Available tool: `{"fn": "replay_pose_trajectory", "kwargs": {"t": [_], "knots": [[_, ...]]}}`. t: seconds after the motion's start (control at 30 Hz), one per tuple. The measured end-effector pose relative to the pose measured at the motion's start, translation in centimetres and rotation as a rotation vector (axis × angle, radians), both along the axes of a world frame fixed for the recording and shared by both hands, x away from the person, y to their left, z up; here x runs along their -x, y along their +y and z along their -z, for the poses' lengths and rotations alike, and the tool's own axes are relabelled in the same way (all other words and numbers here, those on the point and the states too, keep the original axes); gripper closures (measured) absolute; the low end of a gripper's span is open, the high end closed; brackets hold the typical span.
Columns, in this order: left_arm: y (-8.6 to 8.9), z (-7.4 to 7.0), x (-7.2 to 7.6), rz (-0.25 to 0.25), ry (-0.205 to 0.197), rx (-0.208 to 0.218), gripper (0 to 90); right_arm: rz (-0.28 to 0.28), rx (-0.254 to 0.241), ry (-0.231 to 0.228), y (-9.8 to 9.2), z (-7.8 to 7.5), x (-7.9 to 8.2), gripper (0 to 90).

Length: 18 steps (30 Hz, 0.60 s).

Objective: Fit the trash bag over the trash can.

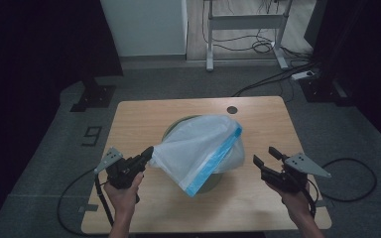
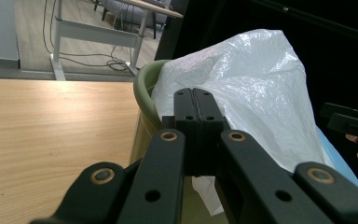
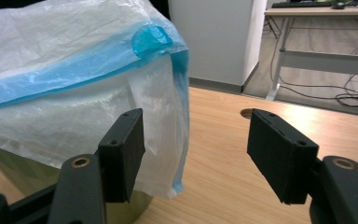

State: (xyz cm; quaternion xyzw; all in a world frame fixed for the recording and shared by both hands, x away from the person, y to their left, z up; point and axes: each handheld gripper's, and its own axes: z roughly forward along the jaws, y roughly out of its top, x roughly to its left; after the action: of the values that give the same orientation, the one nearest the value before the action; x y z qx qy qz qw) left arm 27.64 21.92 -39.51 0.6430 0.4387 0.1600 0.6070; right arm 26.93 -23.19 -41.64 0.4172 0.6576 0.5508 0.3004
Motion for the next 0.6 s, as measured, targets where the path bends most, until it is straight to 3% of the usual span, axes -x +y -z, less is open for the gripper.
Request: {"fn": "replay_pose_trajectory", "kwargs": {"t": [0.33,0.6], "knots": [[0.7,0.5,0.4,0.016,0.001,0.0,89.1,-0.063,-0.059,-0.004,3.2,-1.3,-2.0,34.1],[1.1,0.8,0.7,0.021,0.004,-0.003,88.6,-0.107,-0.066,-0.024,5.6,-3.2,-3.8,25.8]]}}
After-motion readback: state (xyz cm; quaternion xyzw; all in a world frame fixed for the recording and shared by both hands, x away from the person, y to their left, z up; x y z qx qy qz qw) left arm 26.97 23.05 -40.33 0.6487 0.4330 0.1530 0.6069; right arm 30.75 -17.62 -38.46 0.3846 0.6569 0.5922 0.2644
